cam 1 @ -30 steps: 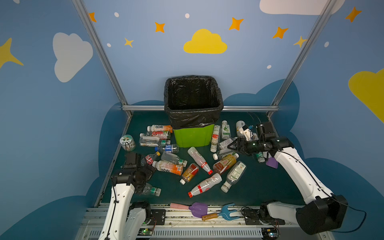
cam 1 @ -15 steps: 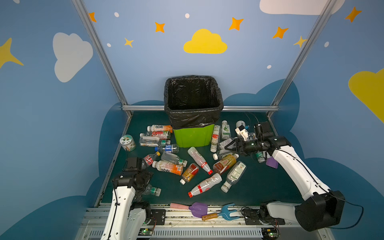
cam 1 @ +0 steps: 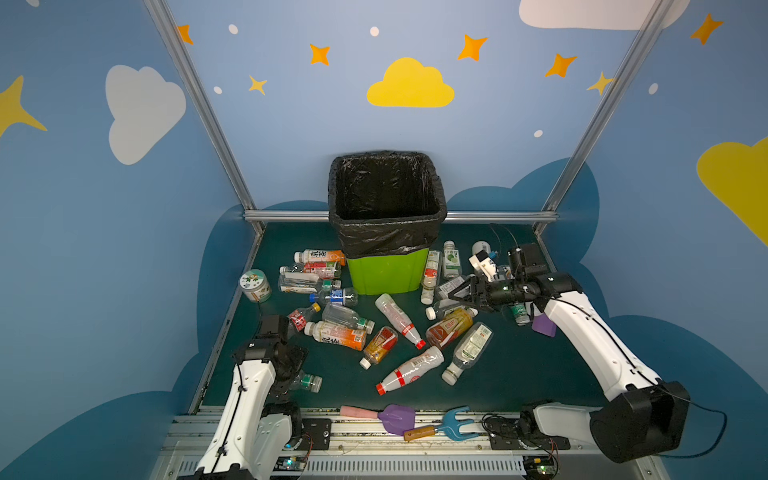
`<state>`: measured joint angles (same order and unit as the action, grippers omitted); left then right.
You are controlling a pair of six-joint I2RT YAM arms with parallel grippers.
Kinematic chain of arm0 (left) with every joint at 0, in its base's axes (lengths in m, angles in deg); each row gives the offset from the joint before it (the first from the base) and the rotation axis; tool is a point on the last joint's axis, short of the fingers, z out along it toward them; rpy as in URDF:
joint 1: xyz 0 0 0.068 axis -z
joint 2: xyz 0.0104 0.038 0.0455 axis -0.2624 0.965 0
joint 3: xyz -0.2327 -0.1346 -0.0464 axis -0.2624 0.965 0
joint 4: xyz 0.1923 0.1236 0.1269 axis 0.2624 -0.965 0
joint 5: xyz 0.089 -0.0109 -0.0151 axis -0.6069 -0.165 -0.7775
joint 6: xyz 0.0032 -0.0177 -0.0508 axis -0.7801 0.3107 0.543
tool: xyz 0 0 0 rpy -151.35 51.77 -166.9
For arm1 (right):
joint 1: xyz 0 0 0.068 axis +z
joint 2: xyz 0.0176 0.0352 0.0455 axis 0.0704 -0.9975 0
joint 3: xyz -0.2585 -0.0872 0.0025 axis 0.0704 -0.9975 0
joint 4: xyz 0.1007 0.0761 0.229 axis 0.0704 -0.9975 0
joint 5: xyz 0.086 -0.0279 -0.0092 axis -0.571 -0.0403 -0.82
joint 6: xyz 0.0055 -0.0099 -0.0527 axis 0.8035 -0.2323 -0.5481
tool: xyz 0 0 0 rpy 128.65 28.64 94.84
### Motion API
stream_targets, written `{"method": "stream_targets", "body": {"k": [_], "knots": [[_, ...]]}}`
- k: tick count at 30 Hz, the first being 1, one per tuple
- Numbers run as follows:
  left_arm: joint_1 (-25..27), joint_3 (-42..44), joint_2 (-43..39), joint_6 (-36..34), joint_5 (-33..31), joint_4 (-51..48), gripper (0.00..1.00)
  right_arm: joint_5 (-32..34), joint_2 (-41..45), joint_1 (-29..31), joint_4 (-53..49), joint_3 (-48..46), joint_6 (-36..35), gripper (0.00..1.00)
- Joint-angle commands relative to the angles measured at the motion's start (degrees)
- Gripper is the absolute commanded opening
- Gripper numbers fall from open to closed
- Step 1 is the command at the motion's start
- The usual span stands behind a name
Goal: Throw the plastic bottles in the bin
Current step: 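Close the left gripper on the clear green-capped bottle and lift it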
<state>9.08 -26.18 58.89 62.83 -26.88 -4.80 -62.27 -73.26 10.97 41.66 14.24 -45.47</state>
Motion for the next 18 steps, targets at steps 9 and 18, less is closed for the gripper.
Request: {"method": "stream_targets", "body": {"k": [9, 18], "knots": [[-1.9, 1.4, 4.9, -2.2, 1.4, 3.0, 0.86, -0.2, 0.2, -0.9, 0.4, -0.9, 0.2, 0.67], [-2.2, 1.2, 9.8, -3.8, 2.4, 6.5, 0.76, 0.1, -1.2, -1.5, 0.6, -1.0, 0.5, 0.67]]}}
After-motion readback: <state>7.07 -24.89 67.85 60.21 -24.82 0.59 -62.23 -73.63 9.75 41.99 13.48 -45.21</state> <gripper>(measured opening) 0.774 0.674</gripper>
